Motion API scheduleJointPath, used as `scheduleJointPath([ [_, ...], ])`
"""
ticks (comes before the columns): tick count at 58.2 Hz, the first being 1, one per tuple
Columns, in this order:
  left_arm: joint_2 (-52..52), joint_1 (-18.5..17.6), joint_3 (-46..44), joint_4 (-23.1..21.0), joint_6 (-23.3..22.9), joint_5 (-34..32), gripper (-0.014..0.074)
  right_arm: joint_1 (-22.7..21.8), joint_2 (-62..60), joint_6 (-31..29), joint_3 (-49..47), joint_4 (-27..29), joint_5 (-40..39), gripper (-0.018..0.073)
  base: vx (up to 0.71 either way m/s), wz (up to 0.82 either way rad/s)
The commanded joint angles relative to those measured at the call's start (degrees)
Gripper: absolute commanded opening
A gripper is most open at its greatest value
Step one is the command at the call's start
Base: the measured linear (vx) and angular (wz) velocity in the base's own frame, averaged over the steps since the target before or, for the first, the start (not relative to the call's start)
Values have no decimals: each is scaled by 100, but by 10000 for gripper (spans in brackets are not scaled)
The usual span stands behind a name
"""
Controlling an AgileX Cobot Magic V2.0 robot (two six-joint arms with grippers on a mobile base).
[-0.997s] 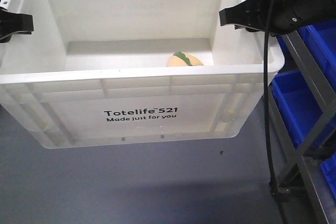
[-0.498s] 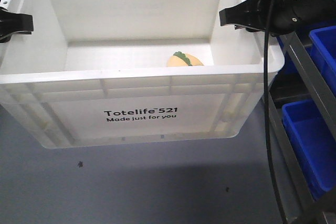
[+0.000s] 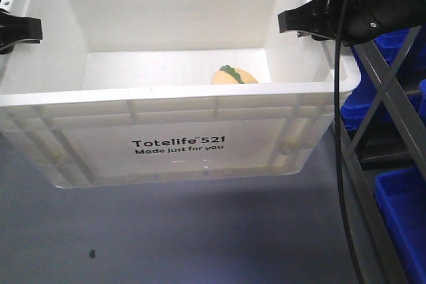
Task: Place moving items into box and shelve
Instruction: 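Hold the tote level with both grippers while turning along the blue-bin rack, then carry the tote with both grippers up to the roller shelf front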
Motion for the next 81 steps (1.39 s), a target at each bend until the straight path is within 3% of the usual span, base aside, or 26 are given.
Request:
scheduleJointPath([
  [1,-214,-25,-244,111,171,-934,56,-40,-258,-86,-262,-383,-681,110,34,-2],
  [81,-214,-25,-244,116,171,-934,56,-40,-258,-86,-262,-383,-696,110,24,3],
])
